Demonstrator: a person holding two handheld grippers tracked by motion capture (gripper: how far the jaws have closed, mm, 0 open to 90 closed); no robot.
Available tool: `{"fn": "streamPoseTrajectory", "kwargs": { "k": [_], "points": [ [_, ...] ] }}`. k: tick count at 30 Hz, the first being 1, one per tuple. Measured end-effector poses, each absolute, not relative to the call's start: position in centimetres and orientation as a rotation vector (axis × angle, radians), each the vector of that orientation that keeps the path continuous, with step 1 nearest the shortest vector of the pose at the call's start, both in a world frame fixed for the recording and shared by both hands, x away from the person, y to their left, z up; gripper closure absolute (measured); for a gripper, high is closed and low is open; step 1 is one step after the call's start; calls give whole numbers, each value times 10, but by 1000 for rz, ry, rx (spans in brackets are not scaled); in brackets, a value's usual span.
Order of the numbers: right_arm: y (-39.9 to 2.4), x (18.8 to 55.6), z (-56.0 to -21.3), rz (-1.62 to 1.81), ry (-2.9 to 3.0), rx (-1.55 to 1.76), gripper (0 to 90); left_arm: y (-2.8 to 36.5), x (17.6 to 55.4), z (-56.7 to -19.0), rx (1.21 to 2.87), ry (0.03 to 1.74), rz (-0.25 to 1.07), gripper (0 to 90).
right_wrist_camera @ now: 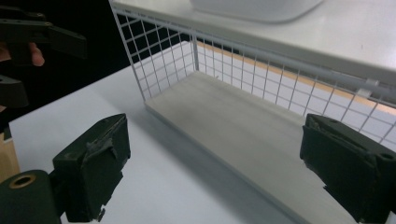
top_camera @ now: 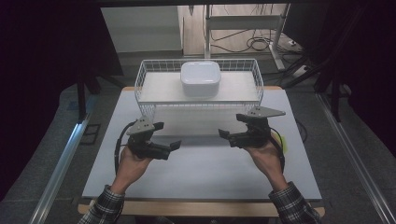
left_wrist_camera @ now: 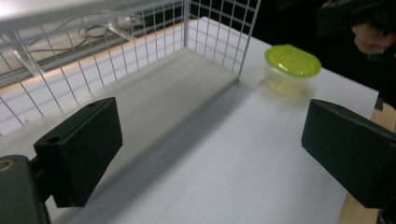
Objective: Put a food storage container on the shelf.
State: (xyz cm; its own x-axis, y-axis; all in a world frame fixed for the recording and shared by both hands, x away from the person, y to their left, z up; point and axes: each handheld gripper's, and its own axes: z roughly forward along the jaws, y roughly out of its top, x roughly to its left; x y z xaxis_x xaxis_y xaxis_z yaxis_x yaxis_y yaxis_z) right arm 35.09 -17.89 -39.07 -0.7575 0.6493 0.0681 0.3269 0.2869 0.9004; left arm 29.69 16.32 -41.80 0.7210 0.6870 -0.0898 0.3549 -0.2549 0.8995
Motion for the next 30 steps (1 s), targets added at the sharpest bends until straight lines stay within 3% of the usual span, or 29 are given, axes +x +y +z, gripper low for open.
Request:
{"fn": "streamPoseTrajectory", "kwargs": {
  "k": [23,30],
  "points": [
    [-207,313,-446,1427,2345,902,77,190,260,-479,1861,885,398,59],
    [-214,300,-465,1383,2322,896,74,193,243,-499,1928,924,423,57]
  ]
}}
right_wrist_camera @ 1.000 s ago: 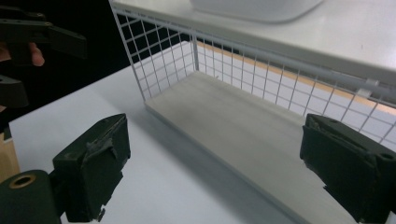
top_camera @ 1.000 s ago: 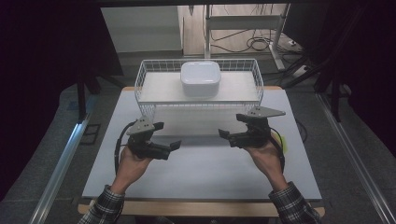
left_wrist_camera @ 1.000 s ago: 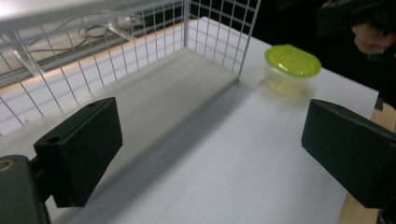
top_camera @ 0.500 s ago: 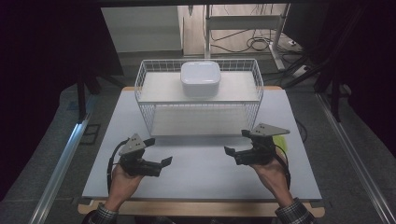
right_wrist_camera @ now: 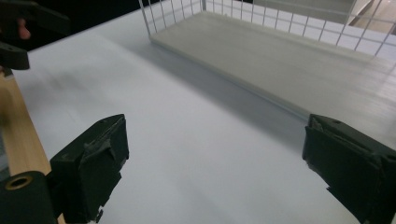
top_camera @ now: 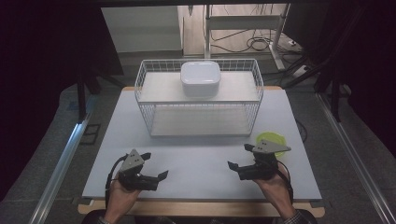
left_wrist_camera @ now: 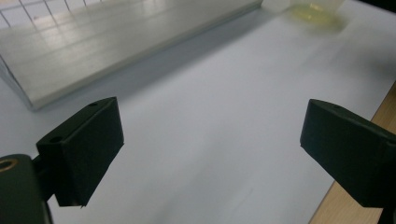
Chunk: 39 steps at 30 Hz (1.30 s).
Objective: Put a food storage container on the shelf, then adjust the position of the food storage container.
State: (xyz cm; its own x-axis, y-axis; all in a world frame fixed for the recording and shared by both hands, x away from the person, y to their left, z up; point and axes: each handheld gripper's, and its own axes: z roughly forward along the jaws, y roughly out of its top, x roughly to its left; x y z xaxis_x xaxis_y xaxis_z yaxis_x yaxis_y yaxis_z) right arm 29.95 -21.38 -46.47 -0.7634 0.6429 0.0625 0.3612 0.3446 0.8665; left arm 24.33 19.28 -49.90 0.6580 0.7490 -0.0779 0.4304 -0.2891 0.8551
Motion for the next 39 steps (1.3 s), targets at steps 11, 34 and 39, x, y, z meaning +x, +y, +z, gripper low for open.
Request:
{"fn": "streamPoseTrajectory", "kwargs": {
  "k": [11,34,39],
  "points": [
    [-215,296,-484,1294,2377,915,62,191,237,-509,1989,929,482,50],
    [-262,322,-464,1191,2214,1171,551,191,241,-515,1992,933,448,52],
    [-287,331,-458,1151,2138,1279,805,192,242,-515,1981,940,434,54]
  ]
}}
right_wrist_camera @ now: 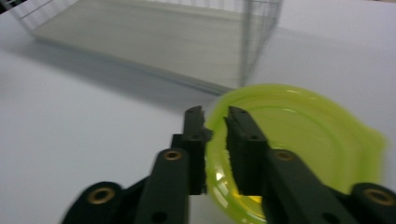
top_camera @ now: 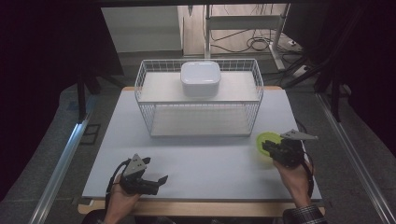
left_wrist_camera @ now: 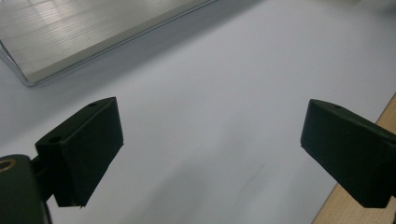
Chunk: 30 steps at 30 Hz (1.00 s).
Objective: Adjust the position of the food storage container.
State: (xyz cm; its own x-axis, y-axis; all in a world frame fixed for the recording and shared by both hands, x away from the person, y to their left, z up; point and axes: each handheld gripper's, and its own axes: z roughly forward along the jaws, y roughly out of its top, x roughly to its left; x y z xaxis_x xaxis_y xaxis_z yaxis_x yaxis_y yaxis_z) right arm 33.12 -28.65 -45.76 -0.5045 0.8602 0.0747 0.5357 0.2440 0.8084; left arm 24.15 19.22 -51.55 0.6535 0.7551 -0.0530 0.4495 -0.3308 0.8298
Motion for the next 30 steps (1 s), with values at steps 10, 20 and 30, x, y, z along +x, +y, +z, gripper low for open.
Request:
{"fn": "streamPoseTrajectory", "kwargs": {
  "k": [10,20,30],
  "points": [
    [-327,344,-456,1068,1986,1386,899,192,243,-516,1981,944,427,57],
    [-346,363,-471,919,1952,1442,899,191,244,-518,1986,945,409,57],
    [-345,369,-480,929,1987,1477,899,190,244,-519,1995,939,404,57]
  ]
}}
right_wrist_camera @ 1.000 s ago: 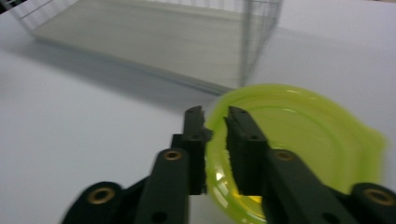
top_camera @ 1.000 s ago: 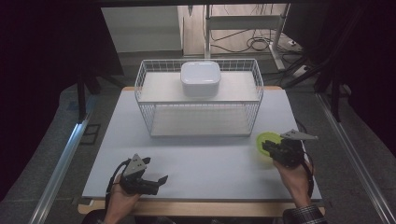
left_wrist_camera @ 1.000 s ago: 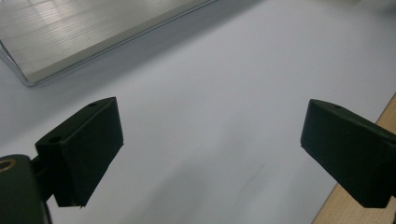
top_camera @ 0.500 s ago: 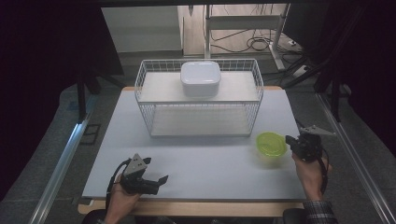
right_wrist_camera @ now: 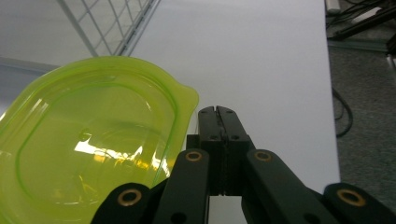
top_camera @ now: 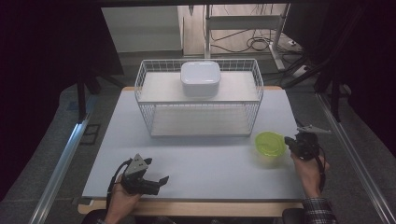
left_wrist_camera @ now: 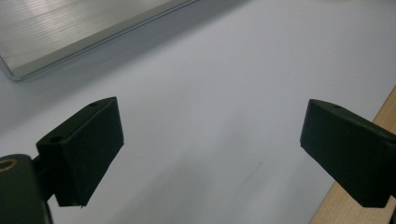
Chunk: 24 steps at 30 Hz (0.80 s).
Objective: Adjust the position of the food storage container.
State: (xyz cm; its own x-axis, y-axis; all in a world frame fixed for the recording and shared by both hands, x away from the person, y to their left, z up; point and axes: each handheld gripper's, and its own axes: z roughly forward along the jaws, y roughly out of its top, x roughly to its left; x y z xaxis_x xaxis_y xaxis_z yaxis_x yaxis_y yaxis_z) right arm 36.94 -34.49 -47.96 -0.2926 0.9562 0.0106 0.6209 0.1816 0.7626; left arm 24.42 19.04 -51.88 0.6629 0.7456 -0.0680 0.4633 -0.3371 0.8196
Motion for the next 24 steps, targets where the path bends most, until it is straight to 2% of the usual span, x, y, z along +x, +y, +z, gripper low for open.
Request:
{"fn": "streamPoseTrajectory", "kwargs": {
  "k": [9,24],
  "points": [
    [-332,369,-483,974,2037,1478,899,190,244,-519,1999,941,400,57],
    [-276,354,-485,1058,2213,1397,899,189,244,-520,2007,939,398,57]
  ]
}}
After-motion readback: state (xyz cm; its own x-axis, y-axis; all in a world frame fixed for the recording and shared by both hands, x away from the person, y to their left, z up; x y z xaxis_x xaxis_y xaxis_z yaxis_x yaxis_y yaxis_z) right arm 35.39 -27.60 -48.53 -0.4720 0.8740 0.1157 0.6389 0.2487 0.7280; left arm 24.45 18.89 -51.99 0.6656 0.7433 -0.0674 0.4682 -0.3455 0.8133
